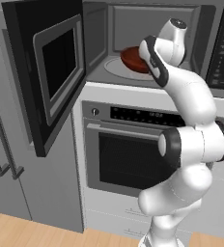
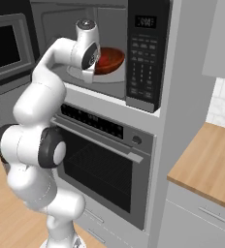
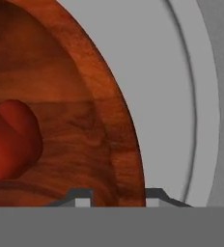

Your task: Pick the bell pepper from the sink and place it in the bowl. Then pick the bowl and place it in the microwave. Then close the microwave door and press the start button.

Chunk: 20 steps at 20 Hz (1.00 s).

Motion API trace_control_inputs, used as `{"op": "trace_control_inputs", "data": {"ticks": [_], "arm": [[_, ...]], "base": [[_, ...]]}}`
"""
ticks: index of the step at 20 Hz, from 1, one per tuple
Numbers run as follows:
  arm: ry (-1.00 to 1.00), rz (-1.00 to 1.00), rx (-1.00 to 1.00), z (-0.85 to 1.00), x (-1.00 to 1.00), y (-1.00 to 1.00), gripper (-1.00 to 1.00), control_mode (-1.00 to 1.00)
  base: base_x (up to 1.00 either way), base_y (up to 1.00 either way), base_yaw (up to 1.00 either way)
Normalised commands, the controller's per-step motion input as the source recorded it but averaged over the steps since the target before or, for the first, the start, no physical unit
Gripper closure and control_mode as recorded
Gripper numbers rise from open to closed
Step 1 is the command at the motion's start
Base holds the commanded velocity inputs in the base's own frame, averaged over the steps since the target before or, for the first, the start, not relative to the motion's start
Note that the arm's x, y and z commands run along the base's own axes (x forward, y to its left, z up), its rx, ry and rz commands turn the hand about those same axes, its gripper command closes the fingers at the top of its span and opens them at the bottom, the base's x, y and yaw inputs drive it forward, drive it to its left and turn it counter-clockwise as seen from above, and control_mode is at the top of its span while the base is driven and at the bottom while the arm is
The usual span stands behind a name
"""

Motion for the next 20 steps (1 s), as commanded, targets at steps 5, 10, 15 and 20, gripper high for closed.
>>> {"op": "trace_control_inputs", "data": {"ticks": [5, 10, 15, 20], "arm": [[0.01, 0.0, 0.0, -0.08, 0.14, 0.0, -1.0, -1.0], [-0.09, 0.0, 0.0, 0.0, -0.16, 0.08, -1.0, -1.0], [-0.15, 0.0, 0.0, 0.0, -0.4, 0.13, -1.0, -1.0], [-0.13, 0.0, 0.0, 0.13, -0.72, 0.04, -1.0, -1.0]], "base": [[0.0, 0.0, 0.0], [0.0, 0.0, 0.0], [0.0, 0.0, 0.0], [0.0, 0.0, 0.0]]}}
